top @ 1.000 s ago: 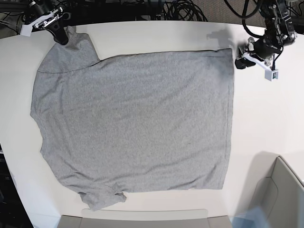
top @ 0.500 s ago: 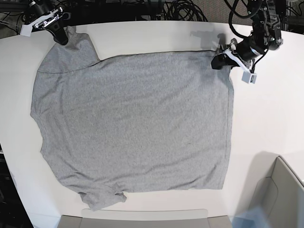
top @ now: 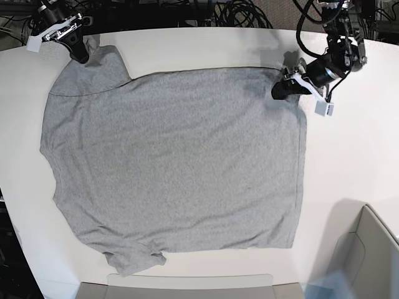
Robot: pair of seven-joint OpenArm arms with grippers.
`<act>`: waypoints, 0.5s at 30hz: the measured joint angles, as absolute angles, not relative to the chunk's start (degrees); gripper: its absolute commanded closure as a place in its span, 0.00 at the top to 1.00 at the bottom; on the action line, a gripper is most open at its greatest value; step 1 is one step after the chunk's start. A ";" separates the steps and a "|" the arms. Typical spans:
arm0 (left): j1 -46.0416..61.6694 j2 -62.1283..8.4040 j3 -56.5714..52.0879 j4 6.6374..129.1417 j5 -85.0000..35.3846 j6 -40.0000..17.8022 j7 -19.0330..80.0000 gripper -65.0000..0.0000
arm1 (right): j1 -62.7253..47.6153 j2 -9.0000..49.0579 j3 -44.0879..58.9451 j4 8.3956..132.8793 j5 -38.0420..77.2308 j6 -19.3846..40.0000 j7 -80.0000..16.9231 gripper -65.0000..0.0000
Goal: Fold the T-shirt properly
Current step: 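Adjust the left gripper's grip on the shoulder edge of the shirt, then lift both shoulder corners and pull them across toward the hem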
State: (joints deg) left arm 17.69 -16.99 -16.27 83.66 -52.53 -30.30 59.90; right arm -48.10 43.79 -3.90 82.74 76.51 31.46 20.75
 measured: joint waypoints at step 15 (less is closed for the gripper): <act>18.17 -16.19 -16.38 83.11 -51.64 -29.80 60.07 0.00 | -47.66 43.79 -3.92 82.72 76.51 31.46 20.75 0.00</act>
State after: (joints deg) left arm 18.17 -16.19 -16.38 83.11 -51.64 -29.80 60.07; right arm -47.66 43.79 -3.92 82.72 76.51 31.46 20.75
